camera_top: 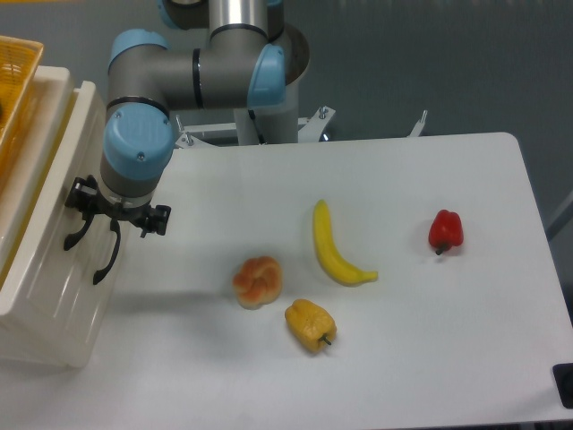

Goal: Slide the top white drawer open
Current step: 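Pull the handle outward, sliding the upper drawer open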

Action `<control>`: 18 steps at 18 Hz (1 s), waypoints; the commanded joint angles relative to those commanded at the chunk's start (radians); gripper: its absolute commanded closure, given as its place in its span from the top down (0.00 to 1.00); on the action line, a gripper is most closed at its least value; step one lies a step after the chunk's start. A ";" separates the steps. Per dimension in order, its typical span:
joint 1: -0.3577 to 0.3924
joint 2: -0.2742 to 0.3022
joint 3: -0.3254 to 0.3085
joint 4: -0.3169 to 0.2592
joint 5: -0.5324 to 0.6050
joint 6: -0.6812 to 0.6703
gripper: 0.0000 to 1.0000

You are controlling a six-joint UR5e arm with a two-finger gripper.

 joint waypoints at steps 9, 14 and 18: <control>0.067 0.003 0.002 0.002 0.000 0.023 1.00; 0.100 0.005 0.002 0.000 0.002 0.025 1.00; 0.126 0.006 0.006 0.002 0.000 0.035 1.00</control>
